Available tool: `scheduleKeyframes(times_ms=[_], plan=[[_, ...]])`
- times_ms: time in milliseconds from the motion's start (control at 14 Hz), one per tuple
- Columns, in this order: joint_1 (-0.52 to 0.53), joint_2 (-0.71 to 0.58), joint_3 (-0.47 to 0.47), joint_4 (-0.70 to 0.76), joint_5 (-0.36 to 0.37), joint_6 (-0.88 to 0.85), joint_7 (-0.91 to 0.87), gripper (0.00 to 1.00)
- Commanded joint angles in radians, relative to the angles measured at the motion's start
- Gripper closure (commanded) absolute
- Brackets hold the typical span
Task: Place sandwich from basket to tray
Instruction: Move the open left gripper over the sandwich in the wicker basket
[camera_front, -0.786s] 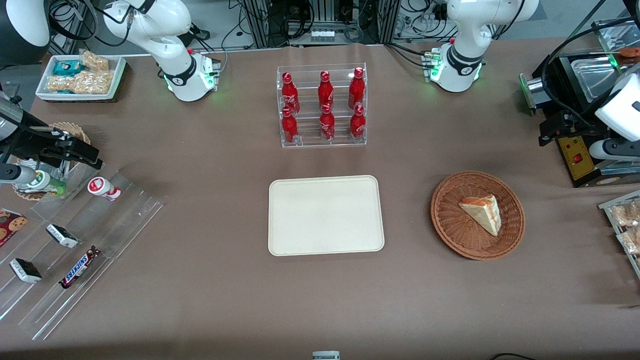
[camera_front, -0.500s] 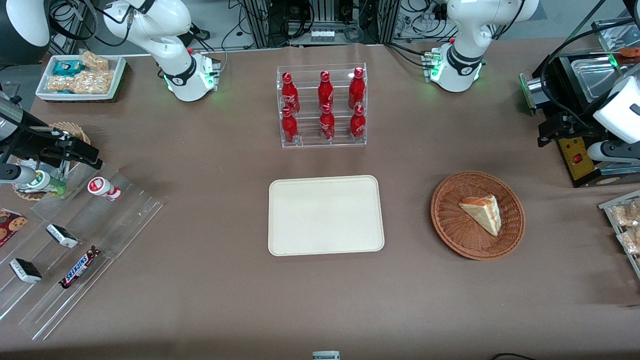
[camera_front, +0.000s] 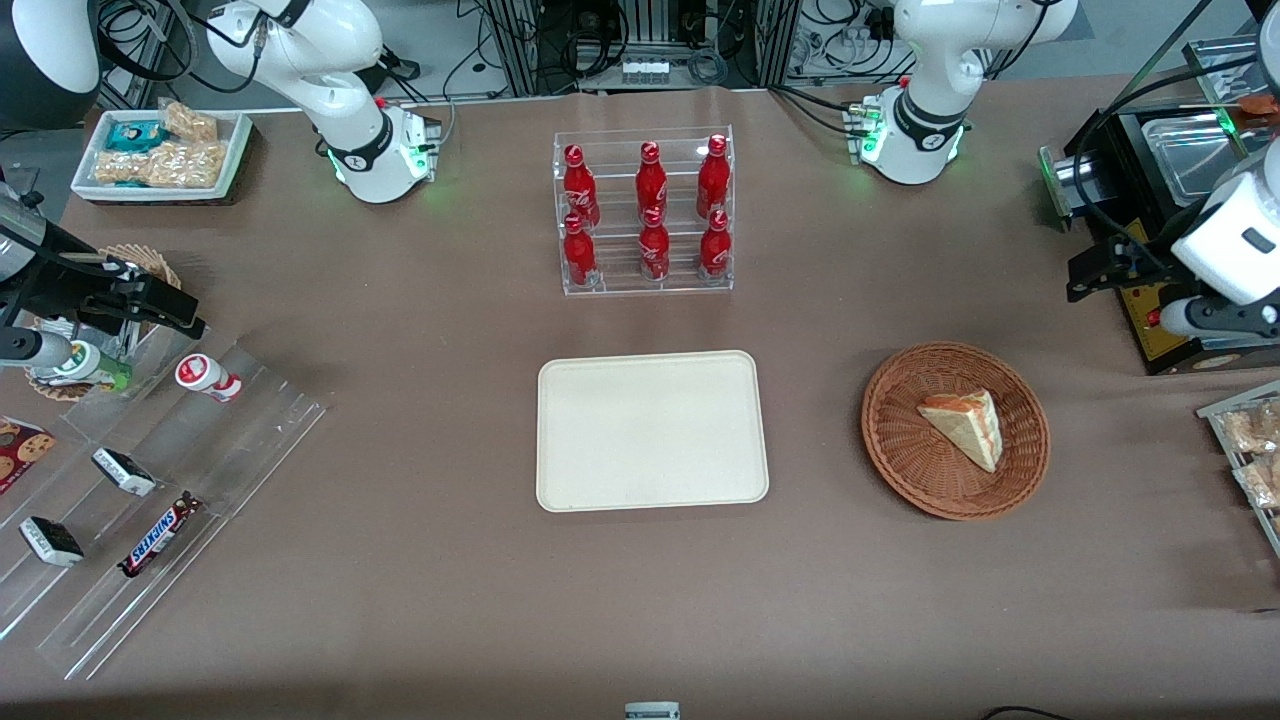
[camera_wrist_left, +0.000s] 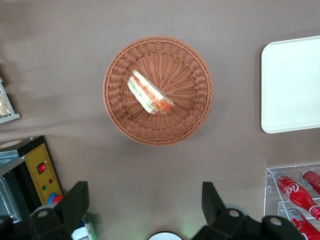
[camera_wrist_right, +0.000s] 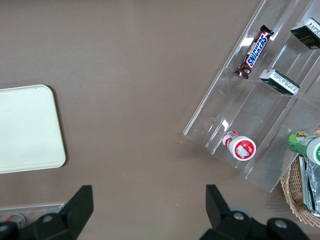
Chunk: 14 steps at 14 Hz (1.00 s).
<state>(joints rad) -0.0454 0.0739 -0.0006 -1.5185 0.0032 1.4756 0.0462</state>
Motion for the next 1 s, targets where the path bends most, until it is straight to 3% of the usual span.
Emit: scheduleKeyframes(times_ms=[0, 714, 929], plan=[[0.002, 0.020, -0.006, -0.084, 0.001, 0.090, -0.011, 0.00], [0.001, 0.078, -0.004, -0.426, 0.008, 0.566, -0.115, 0.00], [0.001, 0.078, -0.004, -0.529, 0.008, 0.702, -0.351, 0.00]])
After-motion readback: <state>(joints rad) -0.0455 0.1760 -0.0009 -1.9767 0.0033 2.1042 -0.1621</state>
